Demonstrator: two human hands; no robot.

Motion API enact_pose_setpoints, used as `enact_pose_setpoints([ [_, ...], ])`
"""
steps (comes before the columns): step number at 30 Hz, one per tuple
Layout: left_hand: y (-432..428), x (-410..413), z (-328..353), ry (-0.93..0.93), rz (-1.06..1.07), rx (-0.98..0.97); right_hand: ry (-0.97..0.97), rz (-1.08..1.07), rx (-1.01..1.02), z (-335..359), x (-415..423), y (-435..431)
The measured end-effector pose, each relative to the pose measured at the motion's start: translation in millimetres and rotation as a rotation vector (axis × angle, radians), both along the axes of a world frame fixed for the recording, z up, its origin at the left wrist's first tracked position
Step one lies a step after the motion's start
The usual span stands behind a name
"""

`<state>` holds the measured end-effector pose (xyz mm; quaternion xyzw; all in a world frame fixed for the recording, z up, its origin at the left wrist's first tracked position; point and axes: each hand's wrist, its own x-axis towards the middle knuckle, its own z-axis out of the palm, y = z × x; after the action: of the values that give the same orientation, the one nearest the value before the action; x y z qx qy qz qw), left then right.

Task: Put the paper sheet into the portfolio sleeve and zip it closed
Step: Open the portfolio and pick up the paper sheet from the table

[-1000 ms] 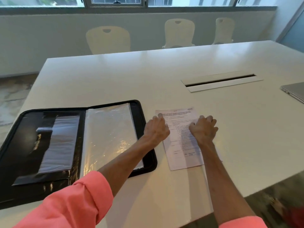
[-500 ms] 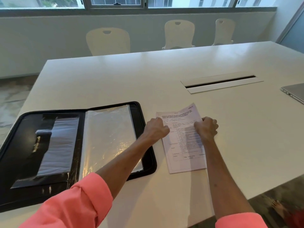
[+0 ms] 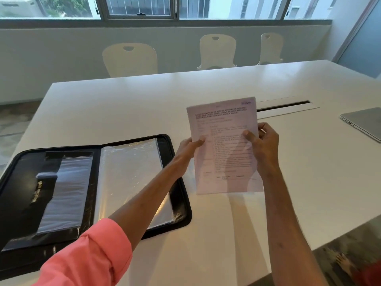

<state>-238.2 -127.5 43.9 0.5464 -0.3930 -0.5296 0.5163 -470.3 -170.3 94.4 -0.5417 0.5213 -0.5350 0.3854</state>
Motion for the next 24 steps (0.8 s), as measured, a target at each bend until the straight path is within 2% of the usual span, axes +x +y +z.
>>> enact_pose_setpoints([
  [8,-12,-22,50,-0.009,0.134,-0.335,-0.147,0.022,-0.058,27,7,-7],
  [13,-10,-26,59,0.011,0.147,-0.491,-0.236,-0.002,-0.207,22,16,-6],
  [16,-3,-26,51,-0.015,0.148,-0.457,-0.239,0.005,-0.206,7,17,-5],
  [21,12,-26,16,-0.048,0.087,-0.302,-0.206,0.019,-0.048,-45,18,7],
  [24,13,-27,10,-0.063,0.071,-0.286,-0.204,0.017,-0.009,-57,18,10],
])
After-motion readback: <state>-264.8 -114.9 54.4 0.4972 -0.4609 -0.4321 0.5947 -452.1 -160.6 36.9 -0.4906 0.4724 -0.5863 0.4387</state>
